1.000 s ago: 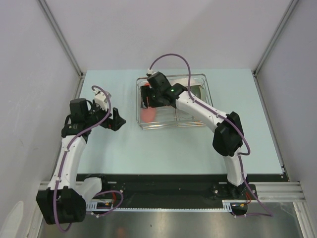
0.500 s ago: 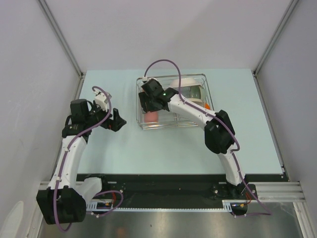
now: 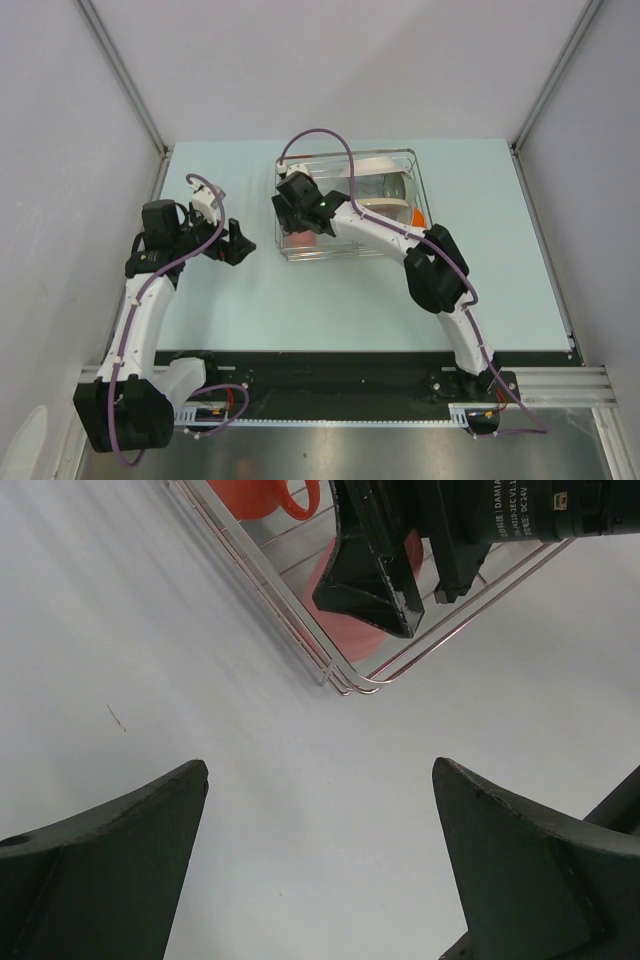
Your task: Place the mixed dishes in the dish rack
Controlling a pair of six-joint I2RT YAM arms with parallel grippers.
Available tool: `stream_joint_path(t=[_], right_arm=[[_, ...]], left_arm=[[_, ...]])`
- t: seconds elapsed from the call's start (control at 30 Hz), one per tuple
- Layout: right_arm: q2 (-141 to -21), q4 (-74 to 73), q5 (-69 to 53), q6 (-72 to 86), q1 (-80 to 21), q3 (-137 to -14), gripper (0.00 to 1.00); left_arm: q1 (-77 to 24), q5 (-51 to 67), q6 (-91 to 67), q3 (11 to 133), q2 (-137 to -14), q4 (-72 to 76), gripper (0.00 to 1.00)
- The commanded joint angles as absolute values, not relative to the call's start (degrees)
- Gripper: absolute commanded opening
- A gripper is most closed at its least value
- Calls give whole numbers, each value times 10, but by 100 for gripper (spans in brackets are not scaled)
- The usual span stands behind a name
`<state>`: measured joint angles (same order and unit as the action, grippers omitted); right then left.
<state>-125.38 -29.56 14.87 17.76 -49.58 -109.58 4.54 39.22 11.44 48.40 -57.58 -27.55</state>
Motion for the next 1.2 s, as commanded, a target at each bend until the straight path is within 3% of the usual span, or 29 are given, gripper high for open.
stream_joint_path(t=[0.0, 0.1, 0.2, 0.23, 0.33, 0.5, 0.53, 0.57, 0.9, 1.17], right_arm=[[-1271, -264, 171, 166, -501, -1094, 0], [-1272, -267, 171, 167, -502, -1092, 5], [-1271, -270, 172, 167, -503, -1089, 21], [-1270, -272, 174, 167, -503, -1089, 32], [-1265, -278, 178, 166, -503, -1085, 52], [-1253, -284, 192, 165, -503, -1080, 76], [-1251, -286, 195, 165, -504, -1079, 96], [-1244, -286, 198, 163, -503, -1077, 100], [-1205, -298, 209, 153, -508, -1077, 100], [-1164, -350, 235, 134, -537, -1143, 100]], left_arm=[[48, 408, 108, 480, -572, -257, 100], [47, 406, 109, 480, -572, -255, 100], [48, 407, 109, 479, -573, -256, 100], [50, 407, 107, 479, -573, -254, 100], [48, 408, 108, 478, -571, -254, 100], [48, 409, 107, 477, -570, -254, 100], [47, 409, 107, 477, -569, -255, 100], [48, 408, 108, 477, -569, -255, 100], [48, 411, 105, 475, -568, -252, 100], [48, 413, 105, 478, -570, -250, 100]])
